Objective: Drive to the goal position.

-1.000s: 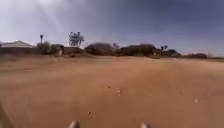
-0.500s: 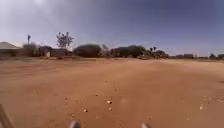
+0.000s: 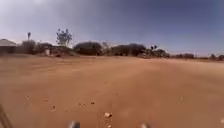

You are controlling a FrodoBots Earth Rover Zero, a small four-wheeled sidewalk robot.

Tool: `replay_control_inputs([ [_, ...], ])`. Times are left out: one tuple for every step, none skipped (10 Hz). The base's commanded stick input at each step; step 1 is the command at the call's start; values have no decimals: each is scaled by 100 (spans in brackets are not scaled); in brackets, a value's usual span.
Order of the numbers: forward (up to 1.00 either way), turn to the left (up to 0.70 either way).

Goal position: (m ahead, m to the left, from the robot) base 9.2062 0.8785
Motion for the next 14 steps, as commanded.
replay_control_inputs([
  [70, 27],
  [70, 27],
  [70, 27],
  [70, 27],
  [70, 27],
  [70, 27],
  [70, 27],
  [70, 27],
  [70, 24],
  [70, 12],
  [70, 1],
  [70, 0],
  [70, 0],
  [70, 0],
])
